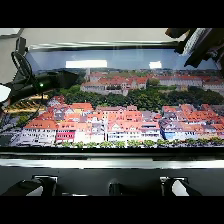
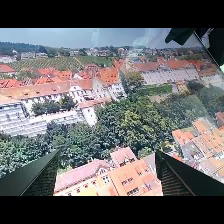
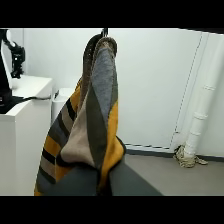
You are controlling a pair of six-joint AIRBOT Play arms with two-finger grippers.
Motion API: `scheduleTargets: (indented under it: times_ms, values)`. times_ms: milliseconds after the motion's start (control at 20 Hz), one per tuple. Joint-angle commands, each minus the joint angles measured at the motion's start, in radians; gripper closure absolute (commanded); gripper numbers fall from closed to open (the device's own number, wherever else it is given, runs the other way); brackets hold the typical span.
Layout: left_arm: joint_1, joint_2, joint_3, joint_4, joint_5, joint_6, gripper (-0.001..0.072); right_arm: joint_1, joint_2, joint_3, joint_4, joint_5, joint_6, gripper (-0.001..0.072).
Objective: Fold the clothes and pants, and hang the long-sleeved shirts on hangers.
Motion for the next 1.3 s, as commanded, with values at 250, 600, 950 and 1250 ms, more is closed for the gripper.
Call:
scheduleTargets:
  times_ms: [250, 600, 950, 1250]
  values:
    - [0.0, -0.006, 0.0, 0.0, 0.0, 0.0, 0.0038, -0.143, -0.017, 0.002, 0.196, 0.023, -0.024, 0.069]
    - [0.0, -0.006, 0.0, -0.001, 0.0, -0.001, 0.0037, -0.143, 0.004, 0.002, 0.264, 0.105, -0.068, 0.0518]
    - [0.045, 0.06, 0.0, 0.0, 0.074, -0.026, 0.0032, -0.143, 0.176, 0.002, 0.262, -0.085, 0.071, 0.0156]
    - [0.098, 0.114, 0.001, -0.001, 0.124, -0.052, 0.0214, -0.137, 0.165, 0.002, 1.328, -0.501, -0.156, 0.0377]
